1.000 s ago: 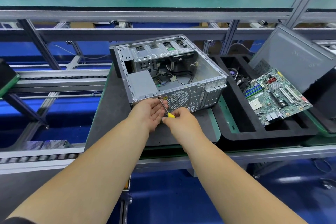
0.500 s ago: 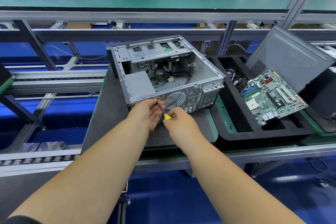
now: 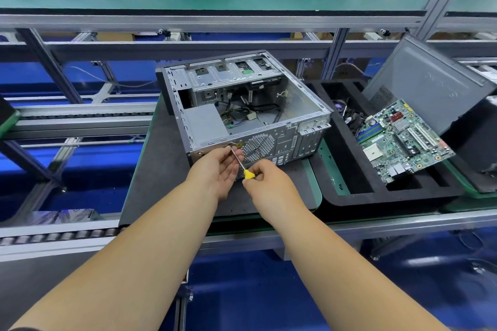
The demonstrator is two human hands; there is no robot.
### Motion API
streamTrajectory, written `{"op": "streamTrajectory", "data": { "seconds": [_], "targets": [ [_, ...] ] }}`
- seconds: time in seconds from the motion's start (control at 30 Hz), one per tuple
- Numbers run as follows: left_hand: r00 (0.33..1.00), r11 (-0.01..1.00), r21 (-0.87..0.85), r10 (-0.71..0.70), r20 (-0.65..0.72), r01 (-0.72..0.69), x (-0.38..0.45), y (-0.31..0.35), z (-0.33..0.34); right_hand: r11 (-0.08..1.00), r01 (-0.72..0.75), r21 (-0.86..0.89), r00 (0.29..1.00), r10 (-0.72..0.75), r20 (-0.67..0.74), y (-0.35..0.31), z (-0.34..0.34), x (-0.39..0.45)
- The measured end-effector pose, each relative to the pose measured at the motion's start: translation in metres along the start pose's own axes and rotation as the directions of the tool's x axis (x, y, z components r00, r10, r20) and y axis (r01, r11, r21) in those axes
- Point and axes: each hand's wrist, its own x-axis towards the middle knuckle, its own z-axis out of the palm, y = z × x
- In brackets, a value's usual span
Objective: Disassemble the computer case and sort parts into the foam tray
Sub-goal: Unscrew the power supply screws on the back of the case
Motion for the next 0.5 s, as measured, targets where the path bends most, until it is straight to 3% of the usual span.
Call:
{"op": "streamTrajectory", "data": {
  "seconds": [0.3,0.5],
  "targets": [
    [1.000,0.999,-0.039,0.005,0.004,-0.005,0.003,-0.001,-0.005,1.000,0.006,-0.004,1.000,-0.006,-0.021,0.012,-0.010,-0.002],
    [0.987,0.995,0.100,-0.005,0.161,-0.012,-0.004,-0.011,0.000,0.934,-0.007,0.357,0.993,0.048,-0.105,0.010,-0.023,0.011]
  ]
}}
